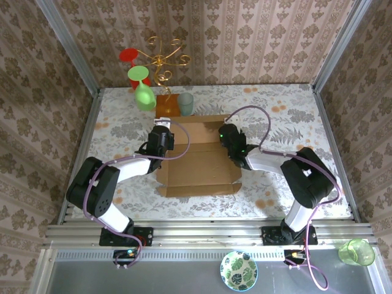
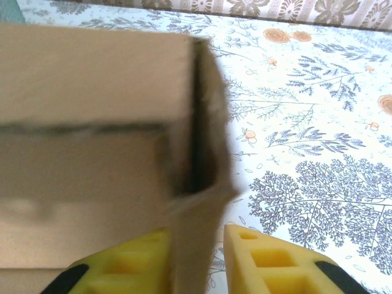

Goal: Fold the paper box

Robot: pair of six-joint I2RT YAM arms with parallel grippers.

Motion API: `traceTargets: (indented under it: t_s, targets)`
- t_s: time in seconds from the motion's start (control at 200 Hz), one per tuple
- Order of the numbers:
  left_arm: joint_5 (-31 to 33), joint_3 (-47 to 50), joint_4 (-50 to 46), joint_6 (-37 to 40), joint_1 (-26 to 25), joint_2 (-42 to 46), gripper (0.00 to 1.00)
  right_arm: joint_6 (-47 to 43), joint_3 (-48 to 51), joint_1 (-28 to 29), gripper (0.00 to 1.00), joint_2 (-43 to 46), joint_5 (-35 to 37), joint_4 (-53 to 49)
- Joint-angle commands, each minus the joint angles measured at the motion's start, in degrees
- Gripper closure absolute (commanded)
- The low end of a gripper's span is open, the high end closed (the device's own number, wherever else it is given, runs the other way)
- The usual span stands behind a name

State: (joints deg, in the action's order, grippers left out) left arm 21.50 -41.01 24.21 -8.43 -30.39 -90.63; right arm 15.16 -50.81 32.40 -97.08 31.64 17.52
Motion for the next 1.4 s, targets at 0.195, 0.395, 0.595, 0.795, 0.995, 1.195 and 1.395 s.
traceTargets:
  t_s: [0.195, 0.395, 0.595, 0.795, 0.995, 1.195, 1.395]
  targets:
    - [-0.5, -2.8, -8.8, 1.9, -0.2, -0.1, 1.00, 1.2, 4.1, -7.0, 0.60, 6.3, -14.0, 6.8]
    - [1.6, -5.2, -11.8, 1.3, -1.2, -0.8, 1.00, 0.6, 5.0, -7.9, 0.54, 7.1, -15.6, 6.6]
    - [1.9, -5.6, -12.5, 0.5, -1.8, -0.8, 1.00, -0.4, 2.2, -7.5, 0.57, 3.9, -12.7, 5.6]
    - [1.2, -7.0, -13.9, 0.6, -1.7, -1.3, 1.00, -1.3, -1.5, -6.5, 0.61, -0.3, -9.7, 3.9]
    - [0.9, -8.4, -15.4, -0.2, -1.7, -2.0, 1.00, -2.6, -4.0, -5.1, 0.87, -2.3, -2.3, 1.1]
    - [-0.4, -9.1, -16.5, -1.6, -1.0, -1.6, 0.90, -3.3, -4.8, -4.0, 1.00, -3.1, 3.7, -1.4]
    - [-9.7, -7.7, -14.8, -3.8, 2.8, 2.7, 0.57, -4.1, -4.5, -4.0, 1.00, -2.5, 2.0, -1.9]
